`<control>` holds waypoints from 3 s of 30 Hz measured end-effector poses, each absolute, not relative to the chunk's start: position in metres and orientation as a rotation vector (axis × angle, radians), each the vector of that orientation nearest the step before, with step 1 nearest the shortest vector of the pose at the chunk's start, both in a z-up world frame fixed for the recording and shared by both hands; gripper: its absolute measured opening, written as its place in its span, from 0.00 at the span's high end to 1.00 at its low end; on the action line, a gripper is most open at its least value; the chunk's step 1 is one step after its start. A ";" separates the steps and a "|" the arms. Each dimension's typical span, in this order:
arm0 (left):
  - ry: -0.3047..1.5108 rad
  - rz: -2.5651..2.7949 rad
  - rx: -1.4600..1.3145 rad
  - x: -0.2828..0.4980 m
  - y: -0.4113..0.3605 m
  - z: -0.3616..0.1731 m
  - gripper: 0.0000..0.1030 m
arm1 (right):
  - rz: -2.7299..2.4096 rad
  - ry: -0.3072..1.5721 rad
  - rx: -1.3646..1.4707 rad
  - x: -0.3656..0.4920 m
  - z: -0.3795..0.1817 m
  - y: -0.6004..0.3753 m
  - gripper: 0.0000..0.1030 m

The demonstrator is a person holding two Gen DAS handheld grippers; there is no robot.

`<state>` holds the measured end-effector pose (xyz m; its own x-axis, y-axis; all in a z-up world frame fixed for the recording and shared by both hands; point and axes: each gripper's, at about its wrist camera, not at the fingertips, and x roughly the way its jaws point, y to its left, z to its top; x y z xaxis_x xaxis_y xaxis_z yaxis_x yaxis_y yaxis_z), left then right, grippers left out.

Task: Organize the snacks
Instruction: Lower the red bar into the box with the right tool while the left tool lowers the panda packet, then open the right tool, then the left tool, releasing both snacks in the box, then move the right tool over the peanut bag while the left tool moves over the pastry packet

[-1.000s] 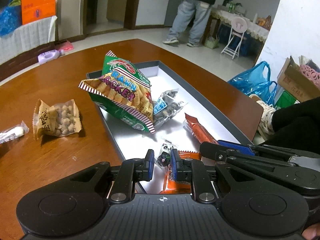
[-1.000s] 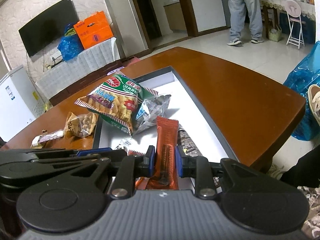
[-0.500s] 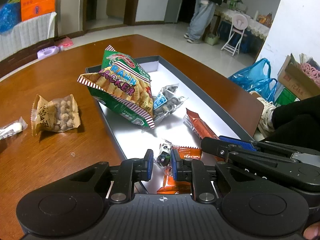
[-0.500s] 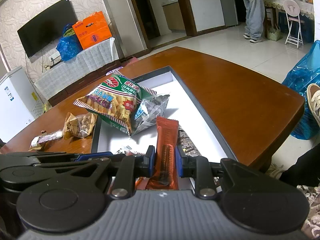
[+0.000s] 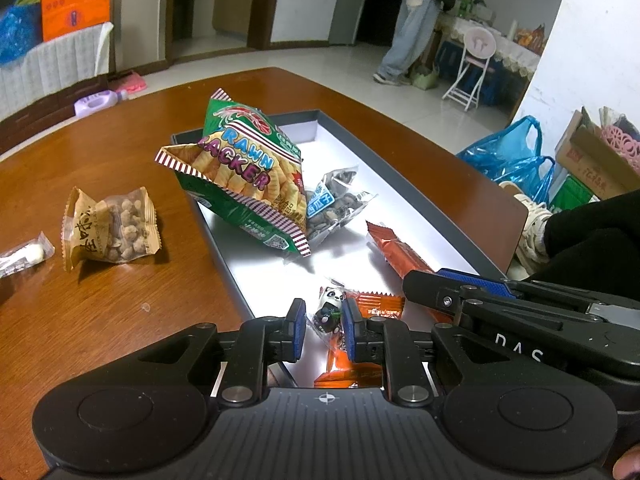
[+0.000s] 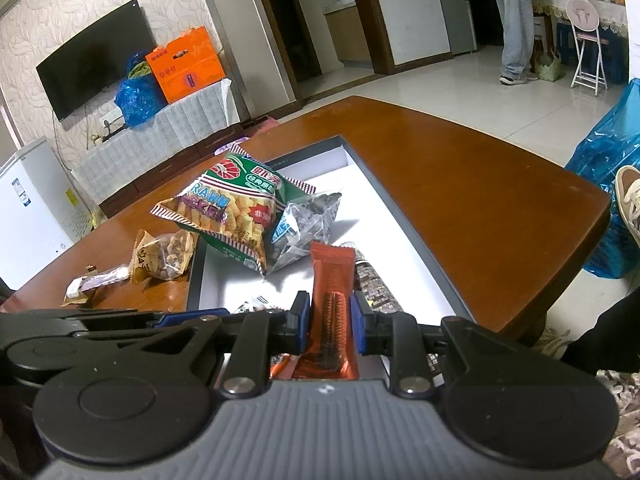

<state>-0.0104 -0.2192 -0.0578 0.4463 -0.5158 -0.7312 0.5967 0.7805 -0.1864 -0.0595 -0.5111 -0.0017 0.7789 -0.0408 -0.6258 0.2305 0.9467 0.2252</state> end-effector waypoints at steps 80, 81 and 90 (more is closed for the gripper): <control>0.663 0.008 -0.143 0.083 0.044 -0.035 0.00 | 0.091 0.399 -0.051 0.038 -0.018 -0.301 0.16; 0.674 0.011 -0.154 0.087 0.049 -0.036 0.00 | 0.093 0.434 -0.034 0.050 -0.021 -0.302 0.16; 0.746 0.049 -0.261 0.123 0.067 -0.058 0.01 | 0.093 0.490 -0.107 0.101 -0.042 -0.306 0.14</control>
<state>0.1230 0.0671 -0.0577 0.7346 -0.0485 -0.6767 -0.1365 0.9665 -0.2175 0.1009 -0.3057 -0.0420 0.8781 0.0631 -0.4743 -0.1146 0.9901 -0.0805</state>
